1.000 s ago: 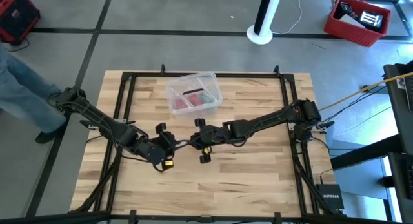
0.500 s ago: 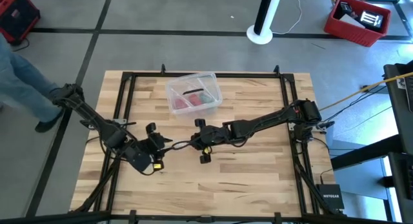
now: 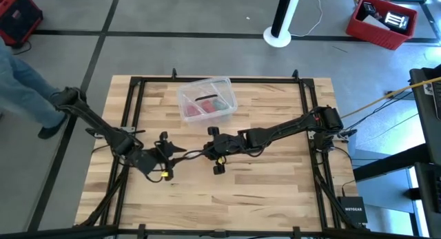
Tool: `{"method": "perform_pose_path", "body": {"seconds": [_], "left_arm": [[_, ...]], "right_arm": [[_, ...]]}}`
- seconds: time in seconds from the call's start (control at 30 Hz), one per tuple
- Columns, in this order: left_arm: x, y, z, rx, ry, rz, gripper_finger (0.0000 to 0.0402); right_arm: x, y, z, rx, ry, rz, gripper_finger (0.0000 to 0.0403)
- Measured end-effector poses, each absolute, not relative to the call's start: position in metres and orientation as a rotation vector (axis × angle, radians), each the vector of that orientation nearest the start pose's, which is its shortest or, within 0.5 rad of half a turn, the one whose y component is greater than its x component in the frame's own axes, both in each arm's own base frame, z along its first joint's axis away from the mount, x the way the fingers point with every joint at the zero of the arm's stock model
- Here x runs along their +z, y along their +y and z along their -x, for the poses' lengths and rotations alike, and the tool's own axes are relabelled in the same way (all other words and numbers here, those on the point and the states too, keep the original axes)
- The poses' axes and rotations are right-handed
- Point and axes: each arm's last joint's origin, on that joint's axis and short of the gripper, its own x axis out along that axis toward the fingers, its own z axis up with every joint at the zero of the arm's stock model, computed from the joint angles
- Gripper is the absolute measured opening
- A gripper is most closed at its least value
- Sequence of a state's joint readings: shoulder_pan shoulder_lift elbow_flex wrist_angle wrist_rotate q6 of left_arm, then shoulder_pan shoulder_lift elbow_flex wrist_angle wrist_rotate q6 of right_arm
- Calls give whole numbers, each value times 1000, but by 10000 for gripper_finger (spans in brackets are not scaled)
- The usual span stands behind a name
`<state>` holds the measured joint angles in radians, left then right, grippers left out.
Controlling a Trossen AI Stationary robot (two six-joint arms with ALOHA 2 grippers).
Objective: Roll bandage
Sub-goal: Close the transparent zip bag
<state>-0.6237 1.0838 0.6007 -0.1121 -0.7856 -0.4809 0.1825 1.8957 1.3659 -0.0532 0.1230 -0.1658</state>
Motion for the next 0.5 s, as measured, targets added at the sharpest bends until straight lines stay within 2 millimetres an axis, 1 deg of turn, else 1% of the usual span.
{"method": "perform_pose_path", "body": {"seconds": [0.17,0.3,0.4,0.5], "left_arm": [[221,-104,-199,256,398,8,123],[220,-104,-207,231,387,-19,120],[222,-103,-208,224,378,-37,100],[221,-103,-208,222,382,-52,64]], "right_arm": [[229,74,-420,106,571,250,5],[229,74,-420,106,571,250,4],[229,74,-420,106,571,250,3],[229,74,-420,106,568,249,6]]}}
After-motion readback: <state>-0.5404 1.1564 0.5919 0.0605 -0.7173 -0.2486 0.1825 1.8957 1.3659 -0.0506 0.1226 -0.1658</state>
